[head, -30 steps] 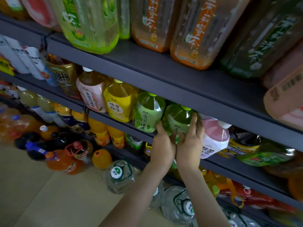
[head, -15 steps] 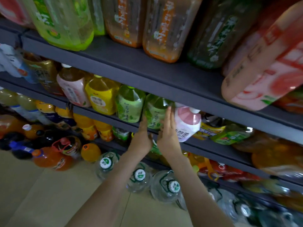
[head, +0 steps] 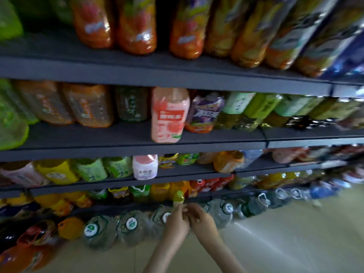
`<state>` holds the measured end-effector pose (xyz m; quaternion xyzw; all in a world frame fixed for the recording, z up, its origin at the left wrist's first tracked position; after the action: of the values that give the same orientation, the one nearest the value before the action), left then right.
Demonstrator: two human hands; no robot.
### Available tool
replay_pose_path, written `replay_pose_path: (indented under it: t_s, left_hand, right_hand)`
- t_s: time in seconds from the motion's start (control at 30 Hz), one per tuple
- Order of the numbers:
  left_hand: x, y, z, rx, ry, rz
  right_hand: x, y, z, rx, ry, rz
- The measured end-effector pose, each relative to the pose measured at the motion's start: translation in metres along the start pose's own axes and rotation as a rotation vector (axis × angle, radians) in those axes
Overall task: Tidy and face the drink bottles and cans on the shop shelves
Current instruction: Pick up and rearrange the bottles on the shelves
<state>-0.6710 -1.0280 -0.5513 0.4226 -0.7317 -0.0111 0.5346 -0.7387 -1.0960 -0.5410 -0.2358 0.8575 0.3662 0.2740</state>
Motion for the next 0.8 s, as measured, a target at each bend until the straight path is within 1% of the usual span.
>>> replay_pose_path:
  t_s: [0.07,0.13,0.27,0.53,0.7,0.8]
  left_hand:
    - [0.034,0.01,0.02,-0.064,0.021,0.011]
    - [0.072,0.016,0.041,-0.085,0.014,0.007]
    - [0.139,0.019,0.084,-0.095,0.021,0.037]
    - [0.298,0.029,0.195,-0.125,0.011,0.241]
    - [0.366,0.02,0.254,-0.1,-0.028,0.291]
    - [0.401,0.006,0.282,-0.108,-0.02,0.319]
  right_hand:
    - [0.012,0.013,-0.037,0.013,-0.058,0.074]
    - [0.027,0.025,-0.079,0.029,-0.109,0.114]
    - [0.045,0.044,-0.158,0.12,-0.233,0.117]
    - [0.111,0.069,-0.333,0.328,-0.483,0.076]
    - [0.151,0.063,-0.413,0.379,-0.562,0.064]
    - [0.168,0.048,-0.453,0.435,-0.565,0.059]
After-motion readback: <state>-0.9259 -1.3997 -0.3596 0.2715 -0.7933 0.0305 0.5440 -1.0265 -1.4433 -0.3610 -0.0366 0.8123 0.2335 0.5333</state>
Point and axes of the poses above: each hand's wrist, its own y-axis away from the middle knuckle, its own z-axis out of the palm, x = y × z, the point moved 2 cm from there along -y, towards the middle knuckle, and after that the axes turned 5 degrees about z, right-handed, at the moved point
